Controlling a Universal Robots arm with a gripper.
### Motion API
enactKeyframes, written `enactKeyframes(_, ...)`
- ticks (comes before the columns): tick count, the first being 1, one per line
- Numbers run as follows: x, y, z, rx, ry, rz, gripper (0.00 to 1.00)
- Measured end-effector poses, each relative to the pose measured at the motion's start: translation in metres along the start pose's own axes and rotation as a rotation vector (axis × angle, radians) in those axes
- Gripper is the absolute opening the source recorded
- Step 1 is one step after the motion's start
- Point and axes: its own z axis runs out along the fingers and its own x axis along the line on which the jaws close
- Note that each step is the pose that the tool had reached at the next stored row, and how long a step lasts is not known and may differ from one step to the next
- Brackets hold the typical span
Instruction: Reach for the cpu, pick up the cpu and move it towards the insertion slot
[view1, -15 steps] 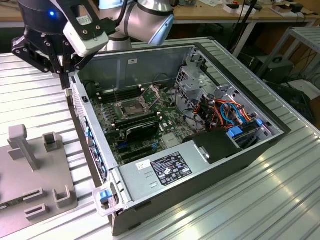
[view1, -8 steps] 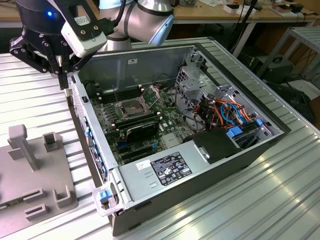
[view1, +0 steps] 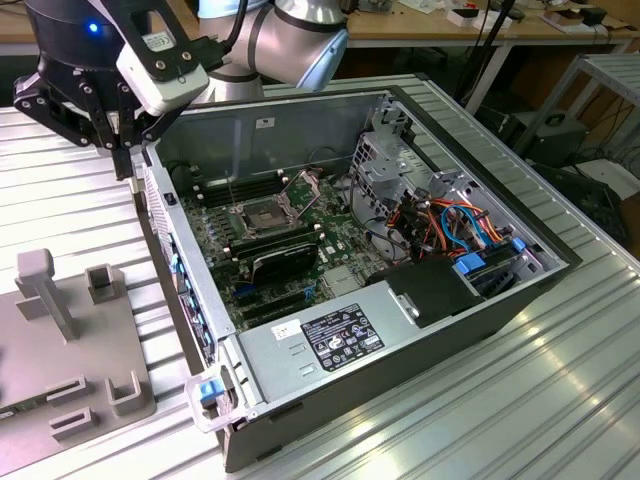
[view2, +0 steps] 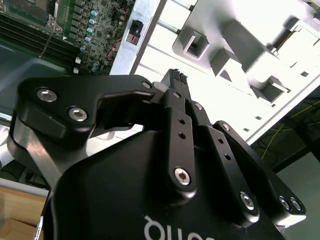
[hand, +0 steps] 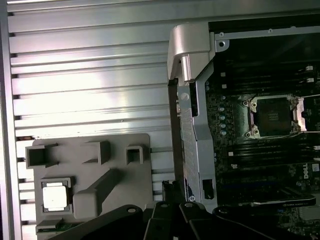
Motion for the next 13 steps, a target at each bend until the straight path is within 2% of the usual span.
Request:
enactKeyframes(5,0.005,-0.0004,0.0002,-0.0001,0.0,0.0,0.11)
enactKeyframes(13,0.0188,-0.0014,0.0007,-0.0001,0.0,0.0,0.11)
